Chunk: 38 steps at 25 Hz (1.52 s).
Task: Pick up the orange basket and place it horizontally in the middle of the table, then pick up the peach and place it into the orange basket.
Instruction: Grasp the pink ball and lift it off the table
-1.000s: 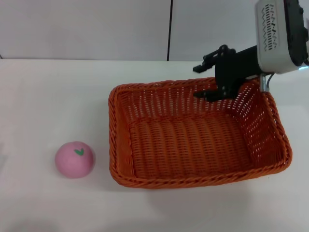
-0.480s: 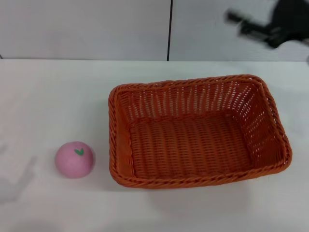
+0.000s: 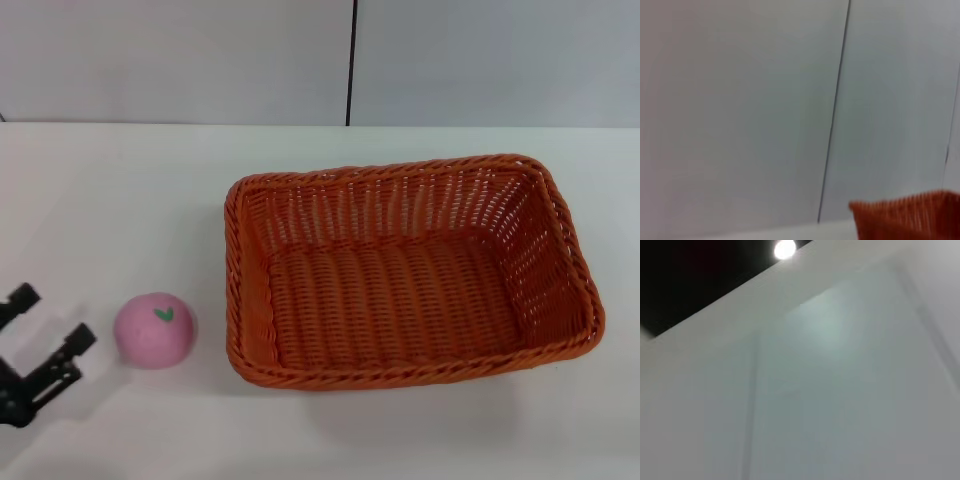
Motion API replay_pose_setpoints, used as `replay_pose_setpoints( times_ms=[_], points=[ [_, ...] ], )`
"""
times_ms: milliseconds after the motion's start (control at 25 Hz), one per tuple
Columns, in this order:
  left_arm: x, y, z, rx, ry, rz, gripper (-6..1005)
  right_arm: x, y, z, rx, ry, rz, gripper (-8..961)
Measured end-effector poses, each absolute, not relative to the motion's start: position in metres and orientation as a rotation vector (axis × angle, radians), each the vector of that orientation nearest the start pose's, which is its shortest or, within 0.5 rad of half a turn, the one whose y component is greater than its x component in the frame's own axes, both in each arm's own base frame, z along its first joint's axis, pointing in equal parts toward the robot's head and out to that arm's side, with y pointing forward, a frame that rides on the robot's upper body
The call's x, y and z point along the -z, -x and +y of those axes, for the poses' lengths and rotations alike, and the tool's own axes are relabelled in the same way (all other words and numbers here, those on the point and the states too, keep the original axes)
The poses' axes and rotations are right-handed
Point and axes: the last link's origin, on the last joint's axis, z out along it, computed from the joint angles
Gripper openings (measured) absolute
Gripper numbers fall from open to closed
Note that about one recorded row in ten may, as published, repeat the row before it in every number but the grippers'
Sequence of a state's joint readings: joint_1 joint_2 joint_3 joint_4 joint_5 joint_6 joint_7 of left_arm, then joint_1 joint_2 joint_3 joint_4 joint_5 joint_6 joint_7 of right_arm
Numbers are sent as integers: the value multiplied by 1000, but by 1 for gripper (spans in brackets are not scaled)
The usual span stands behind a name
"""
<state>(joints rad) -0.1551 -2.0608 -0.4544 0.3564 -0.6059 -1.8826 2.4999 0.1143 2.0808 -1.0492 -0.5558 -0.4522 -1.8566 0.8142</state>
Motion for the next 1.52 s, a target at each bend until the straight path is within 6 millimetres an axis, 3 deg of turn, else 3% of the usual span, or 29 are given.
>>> replay_pose_setpoints(
  times_ms=[40,320,560,1000,1200,1280,1360,1400,1520],
  points=[
    [-16,376,155,864,2090,-613,736,-114,-301,223,-1511,1365,110,633],
    [2,380,167,785,2144,-654,732,-109,-318,210,-1493,1294,193,632],
    [21,378,180,725,2231,-662,728,-105,-322,208,-1488,1287,226,632],
    [37,373,198,699,2253,-683,722,-100,-333,209,-1454,1240,307,631],
    [31,368,201,755,2182,-639,719,-97,-343,211,-1412,1205,381,630],
    [17,364,202,827,2111,-593,639,-93,-350,212,-1386,1185,433,630],
    [17,364,202,827,2111,-593,559,-92,-351,213,-1380,1181,450,630],
    [2,363,201,873,2057,-560,519,-90,-353,213,-1373,1178,465,630],
    [-15,358,201,948,2005,-515,424,-87,-357,216,-1351,1174,505,630]
  ],
)
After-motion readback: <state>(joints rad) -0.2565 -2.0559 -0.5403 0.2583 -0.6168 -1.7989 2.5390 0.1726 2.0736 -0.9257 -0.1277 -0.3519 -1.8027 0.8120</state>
